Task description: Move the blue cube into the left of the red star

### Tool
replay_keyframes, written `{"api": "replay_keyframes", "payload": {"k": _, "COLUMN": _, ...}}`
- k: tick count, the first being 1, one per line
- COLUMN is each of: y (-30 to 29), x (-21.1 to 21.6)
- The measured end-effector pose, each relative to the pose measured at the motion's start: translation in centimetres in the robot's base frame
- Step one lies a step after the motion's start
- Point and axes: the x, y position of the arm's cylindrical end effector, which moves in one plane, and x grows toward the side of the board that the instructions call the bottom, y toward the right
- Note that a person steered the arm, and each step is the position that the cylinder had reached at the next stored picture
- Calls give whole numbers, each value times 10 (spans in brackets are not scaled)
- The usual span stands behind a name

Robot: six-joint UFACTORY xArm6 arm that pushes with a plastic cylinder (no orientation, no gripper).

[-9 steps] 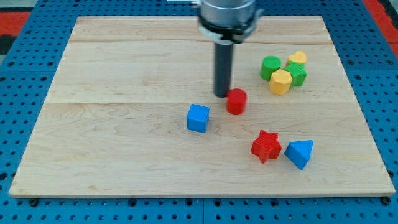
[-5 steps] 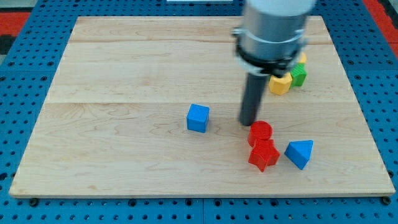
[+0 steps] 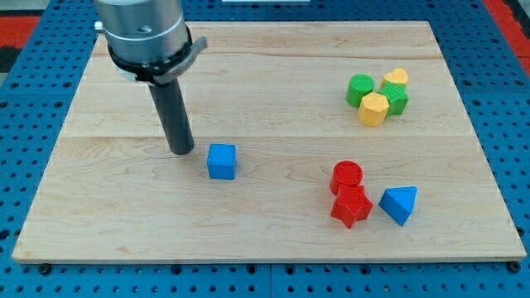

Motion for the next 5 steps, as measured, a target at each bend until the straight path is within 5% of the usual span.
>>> {"api": "replay_keyframes", "payload": {"k": 4, "y": 146, "x": 38}}
{"api": "replay_keyframes", "payload": {"k": 5, "y": 142, "x": 45}}
